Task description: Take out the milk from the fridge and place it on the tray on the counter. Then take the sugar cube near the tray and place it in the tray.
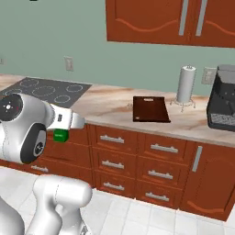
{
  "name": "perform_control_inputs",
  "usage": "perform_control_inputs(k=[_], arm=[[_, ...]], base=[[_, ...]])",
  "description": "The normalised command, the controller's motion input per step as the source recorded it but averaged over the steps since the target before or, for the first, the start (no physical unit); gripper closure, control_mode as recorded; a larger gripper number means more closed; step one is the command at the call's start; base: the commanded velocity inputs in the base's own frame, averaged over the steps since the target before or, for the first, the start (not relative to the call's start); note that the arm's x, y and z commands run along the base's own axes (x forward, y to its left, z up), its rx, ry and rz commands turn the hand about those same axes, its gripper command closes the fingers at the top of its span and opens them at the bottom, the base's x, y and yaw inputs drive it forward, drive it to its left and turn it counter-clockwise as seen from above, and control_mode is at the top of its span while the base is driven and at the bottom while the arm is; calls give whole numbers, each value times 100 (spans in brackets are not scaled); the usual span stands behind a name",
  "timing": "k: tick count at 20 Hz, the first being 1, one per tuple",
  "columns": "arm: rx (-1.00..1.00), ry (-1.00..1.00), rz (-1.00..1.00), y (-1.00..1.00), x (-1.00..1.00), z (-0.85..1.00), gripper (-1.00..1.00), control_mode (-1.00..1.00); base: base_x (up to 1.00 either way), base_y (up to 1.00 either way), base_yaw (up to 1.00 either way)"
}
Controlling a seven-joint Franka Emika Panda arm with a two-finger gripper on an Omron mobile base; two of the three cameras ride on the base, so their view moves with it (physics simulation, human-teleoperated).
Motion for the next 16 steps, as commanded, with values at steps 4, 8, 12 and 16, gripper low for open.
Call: perform_control_inputs(k=[4, 8, 12, 16], arm=[[0, 0, 0, 0, 0, 0, 100, 100], [0, 0, 0, 0, 0, 0, 100, 100], [0, 0, 0, 0, 0, 0, 100, 100], [0, 0, 0, 0, 0, 0, 100, 100]], base=[[61, -3, -32], [58, -21, -33], [82, 2, -26], [85, -30, -5]])
